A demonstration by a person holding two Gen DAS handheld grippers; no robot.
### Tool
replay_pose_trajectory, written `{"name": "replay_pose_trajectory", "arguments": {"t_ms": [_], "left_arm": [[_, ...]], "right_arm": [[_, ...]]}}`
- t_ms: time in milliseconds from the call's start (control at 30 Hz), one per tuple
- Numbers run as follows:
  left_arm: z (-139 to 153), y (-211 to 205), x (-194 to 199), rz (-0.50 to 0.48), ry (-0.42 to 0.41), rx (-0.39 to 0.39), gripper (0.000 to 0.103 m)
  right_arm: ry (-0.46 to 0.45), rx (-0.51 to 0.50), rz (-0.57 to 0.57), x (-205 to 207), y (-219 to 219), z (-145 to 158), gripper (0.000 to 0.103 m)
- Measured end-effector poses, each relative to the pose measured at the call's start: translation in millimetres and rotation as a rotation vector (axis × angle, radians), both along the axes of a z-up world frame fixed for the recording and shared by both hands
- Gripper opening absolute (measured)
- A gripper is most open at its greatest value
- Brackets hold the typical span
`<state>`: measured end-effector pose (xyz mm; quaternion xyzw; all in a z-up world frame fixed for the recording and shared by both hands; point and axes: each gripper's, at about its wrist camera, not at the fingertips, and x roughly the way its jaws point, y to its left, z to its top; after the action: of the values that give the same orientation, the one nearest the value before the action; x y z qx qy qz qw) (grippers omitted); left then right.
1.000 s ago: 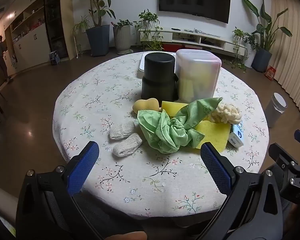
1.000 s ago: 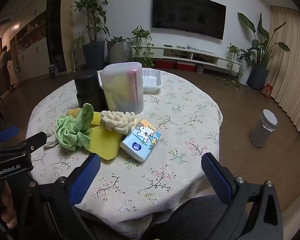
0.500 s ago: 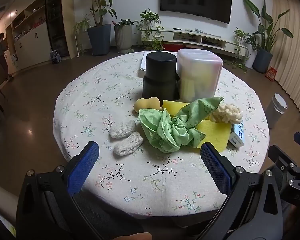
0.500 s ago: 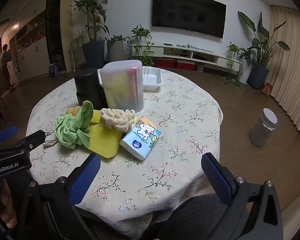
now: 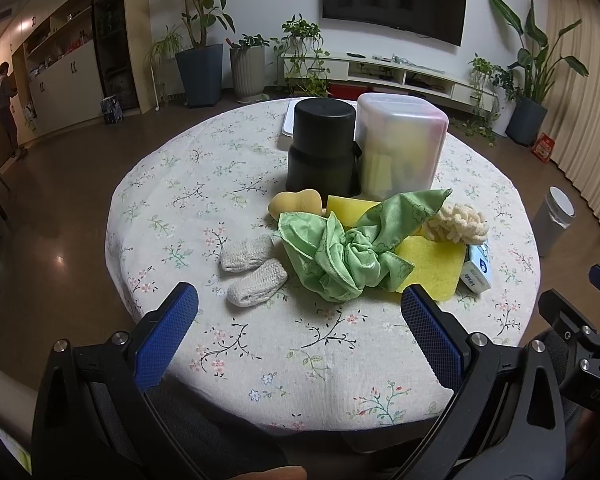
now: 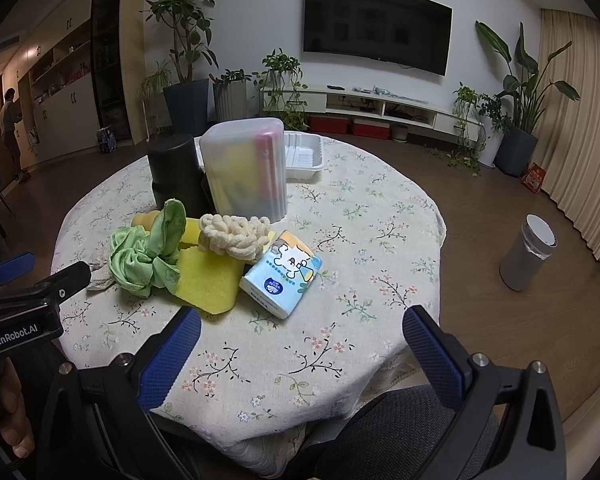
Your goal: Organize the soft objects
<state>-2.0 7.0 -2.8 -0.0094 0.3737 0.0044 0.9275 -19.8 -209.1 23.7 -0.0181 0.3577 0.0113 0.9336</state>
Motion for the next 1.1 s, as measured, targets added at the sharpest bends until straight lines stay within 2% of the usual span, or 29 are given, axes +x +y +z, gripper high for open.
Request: {"name": "replay_pose_trajectory", "arguments": {"t_ms": [1100], "left_arm": [[-6, -1, 0, 0.004, 0.008, -0.006, 0.103]], "right_arm": [[0.006, 0.004, -0.001, 0, -2, -5, 0.103]]}}
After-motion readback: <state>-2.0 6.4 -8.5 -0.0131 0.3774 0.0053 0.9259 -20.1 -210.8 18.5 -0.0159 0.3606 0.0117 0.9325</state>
